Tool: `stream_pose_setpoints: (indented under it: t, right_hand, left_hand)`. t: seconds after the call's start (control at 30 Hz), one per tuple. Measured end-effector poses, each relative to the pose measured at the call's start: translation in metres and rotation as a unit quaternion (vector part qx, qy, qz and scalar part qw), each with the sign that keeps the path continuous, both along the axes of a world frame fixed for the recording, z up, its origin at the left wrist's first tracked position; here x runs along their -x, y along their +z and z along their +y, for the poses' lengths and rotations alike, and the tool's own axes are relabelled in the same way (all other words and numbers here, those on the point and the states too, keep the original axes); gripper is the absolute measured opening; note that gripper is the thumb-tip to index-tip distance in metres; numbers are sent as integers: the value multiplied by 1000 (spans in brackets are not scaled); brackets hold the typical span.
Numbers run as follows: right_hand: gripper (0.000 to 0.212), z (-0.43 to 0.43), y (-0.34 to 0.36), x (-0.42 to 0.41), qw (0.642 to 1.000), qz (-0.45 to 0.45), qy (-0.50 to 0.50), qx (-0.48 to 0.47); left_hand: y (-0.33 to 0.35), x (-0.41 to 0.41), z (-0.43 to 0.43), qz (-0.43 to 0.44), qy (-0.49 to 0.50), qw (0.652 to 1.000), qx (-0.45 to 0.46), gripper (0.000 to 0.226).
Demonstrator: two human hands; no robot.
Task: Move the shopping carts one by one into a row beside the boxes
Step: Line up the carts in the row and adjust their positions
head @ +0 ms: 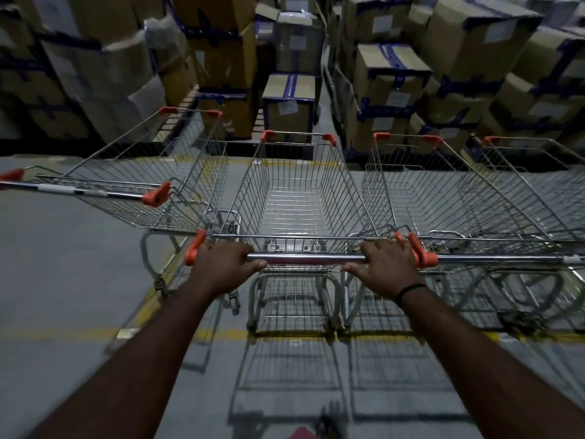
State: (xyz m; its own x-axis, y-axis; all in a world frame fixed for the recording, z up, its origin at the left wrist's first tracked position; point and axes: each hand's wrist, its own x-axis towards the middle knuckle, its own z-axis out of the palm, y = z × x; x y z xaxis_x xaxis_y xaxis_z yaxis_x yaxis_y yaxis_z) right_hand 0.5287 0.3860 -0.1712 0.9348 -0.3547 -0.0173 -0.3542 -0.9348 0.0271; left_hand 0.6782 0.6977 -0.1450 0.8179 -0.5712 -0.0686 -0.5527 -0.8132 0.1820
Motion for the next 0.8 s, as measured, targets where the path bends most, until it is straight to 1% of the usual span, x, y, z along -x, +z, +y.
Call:
stream_pose_setpoints:
  t: [0.13,0.33,0.37,0.43,0.5,0.6,0.73,0.77,0.8]
  right_hand:
    - [70,2,5,2,1000,4,1,-2]
    - [70,5,14,4,1000,21,-1,-16]
    - [74,5,16,4,999,30,-1,-19]
    - [89,6,23,3,998,56,-3,-28]
    - [98,7,28,-1,996,78,-10,-48]
    - [113,7,31,-10,991,112,-13,-76]
    - [118,25,30,-28,987,87,-13,-133]
    - [115,34,29,-33,985,81,-9,-149]
    - [107,45,28,-37,985,78,-3,-155]
  left_hand:
    - [-2,1,2,-3,2,1000,5,48]
    - [-3,4,3,-2,-5,1000,6,47]
    - [-4,5,4,1,-7,1000,4,48]
    - [-2,5,4,13,-11,1000,2,49]
    - [0,4,5,34,-14,999,9,48]
    - [5,-2,10,67,-17,996,53,42]
    - [6,-12,21,50,-17,996,69,32]
    - [5,-14,24,49,-21,996,73,30]
    - [4,-16,26,44,-27,996,76,29]
